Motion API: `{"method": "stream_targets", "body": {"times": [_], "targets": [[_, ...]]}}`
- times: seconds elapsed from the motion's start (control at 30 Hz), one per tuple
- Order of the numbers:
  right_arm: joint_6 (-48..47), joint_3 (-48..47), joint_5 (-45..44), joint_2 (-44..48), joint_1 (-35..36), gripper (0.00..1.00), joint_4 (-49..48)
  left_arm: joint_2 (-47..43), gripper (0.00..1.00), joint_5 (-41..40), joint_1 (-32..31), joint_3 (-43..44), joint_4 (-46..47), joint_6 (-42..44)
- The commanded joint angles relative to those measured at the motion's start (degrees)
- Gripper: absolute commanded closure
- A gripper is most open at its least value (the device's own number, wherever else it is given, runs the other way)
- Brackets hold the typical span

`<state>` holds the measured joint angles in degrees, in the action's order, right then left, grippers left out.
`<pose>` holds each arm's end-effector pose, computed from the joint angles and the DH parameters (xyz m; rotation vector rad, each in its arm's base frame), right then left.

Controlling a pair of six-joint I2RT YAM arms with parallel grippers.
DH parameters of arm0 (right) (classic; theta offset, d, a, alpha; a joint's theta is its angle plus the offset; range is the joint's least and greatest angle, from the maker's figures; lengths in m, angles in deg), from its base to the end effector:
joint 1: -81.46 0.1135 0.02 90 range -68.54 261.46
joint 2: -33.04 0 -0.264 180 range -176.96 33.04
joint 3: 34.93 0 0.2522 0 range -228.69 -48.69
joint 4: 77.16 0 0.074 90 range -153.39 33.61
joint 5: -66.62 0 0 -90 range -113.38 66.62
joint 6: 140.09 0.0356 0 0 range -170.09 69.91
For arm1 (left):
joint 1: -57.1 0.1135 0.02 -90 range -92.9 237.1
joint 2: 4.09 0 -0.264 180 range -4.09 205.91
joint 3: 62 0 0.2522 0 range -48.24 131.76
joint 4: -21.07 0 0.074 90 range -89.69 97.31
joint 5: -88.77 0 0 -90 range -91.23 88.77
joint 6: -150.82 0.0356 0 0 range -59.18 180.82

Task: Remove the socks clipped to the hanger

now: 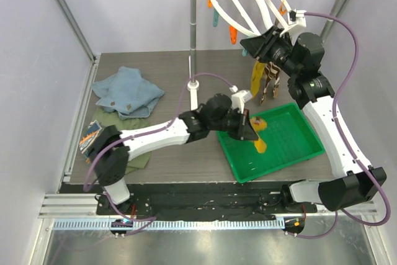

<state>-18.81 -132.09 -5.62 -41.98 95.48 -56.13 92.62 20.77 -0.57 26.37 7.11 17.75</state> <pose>0.2819 0.0816 0.4657 -0.0119 1.6178 0.8577 0.2023 -0.3446 0.2985 0.5760 2.1913 -1.4392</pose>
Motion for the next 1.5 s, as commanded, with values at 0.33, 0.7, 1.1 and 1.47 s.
{"method": "stream_targets", "body": {"times": [0.33, 0.7, 1.1, 1.47], "targets": [[1.93, -0.72, 2.98, 2.87, 0.04, 0.94, -1.64, -0.2, 0.12, -11.34, -2.01, 0.09, 4.8, 4.73], [3.78, -1.15, 4.74, 4.89, -0.05, 0.93, -1.56, 3.13, 0.09, -30.0, 1.06, 10.89, -1.02, 17.31], [6.76, -1.68, 5.62, 4.45, -0.05, 0.93, -2.08, 13.85, 0.09, -33.78, 2.83, 22.51, 3.79, 25.66], [5.54, 0.25, 3.34, 5.67, -0.13, 0.86, -1.65, 14.31, 0.98, -25.87, 2.82, 18.21, 15.94, 25.85]]}}
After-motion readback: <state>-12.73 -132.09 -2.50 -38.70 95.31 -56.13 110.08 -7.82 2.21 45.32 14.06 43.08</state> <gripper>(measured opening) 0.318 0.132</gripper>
